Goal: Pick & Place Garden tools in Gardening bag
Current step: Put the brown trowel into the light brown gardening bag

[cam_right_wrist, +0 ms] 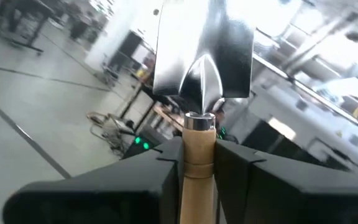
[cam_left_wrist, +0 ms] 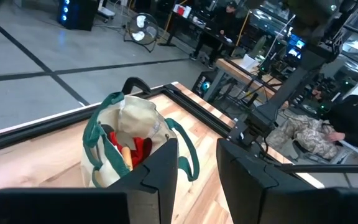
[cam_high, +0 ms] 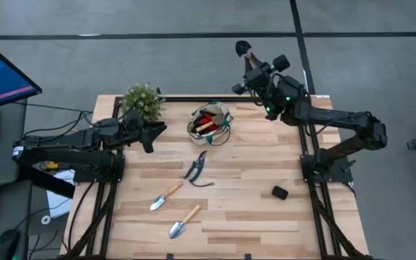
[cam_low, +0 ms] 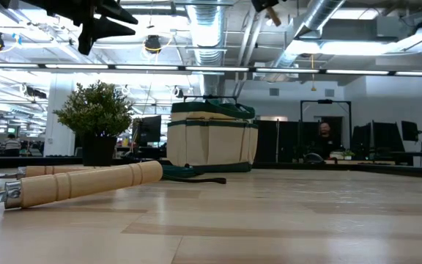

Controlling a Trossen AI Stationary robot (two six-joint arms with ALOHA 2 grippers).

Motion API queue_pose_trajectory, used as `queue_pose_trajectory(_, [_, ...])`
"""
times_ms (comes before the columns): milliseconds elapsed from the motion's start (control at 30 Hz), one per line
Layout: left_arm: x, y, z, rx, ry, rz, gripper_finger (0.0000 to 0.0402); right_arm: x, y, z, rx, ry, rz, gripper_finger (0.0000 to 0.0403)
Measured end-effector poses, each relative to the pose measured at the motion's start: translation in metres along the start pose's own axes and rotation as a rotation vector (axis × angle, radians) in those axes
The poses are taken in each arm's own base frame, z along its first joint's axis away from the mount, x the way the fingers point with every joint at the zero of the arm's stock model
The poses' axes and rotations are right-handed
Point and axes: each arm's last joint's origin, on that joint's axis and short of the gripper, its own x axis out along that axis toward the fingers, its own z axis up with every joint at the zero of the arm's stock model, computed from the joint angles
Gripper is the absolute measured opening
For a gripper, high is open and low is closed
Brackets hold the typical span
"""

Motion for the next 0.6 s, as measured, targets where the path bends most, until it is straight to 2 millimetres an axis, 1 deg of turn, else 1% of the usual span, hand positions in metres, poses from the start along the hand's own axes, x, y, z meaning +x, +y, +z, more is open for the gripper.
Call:
queue_pose_trajectory(233, [0.0, 0.0, 0.0, 0.021, 0.0, 0.001, 0.0112, 0.001, 0.001, 0.002, 0.018, -0.097, 0.08, 0.0052])
queue_pose_trajectory(367, [0.0, 0.0, 0.0, 0.023, 0.0, 0.001, 0.0112, 0.0, 0.003, 0.005, 0.043, -0.178, 0.155, 0.0052])
queue_pose_trajectory(467, [0.0, 0.0, 0.0, 0.023, -0.001, 0.0, 0.0112, -0.001, 0.006, 0.008, 0.147, -0.276, 0.27, 0.0052])
queue_pose_trajectory(600, [0.0, 0.0, 0.0, 0.023, -0.001, 0.001, 0.0112, 0.002, 0.002, 0.012, 0.349, -0.434, 0.442, 0.0052])
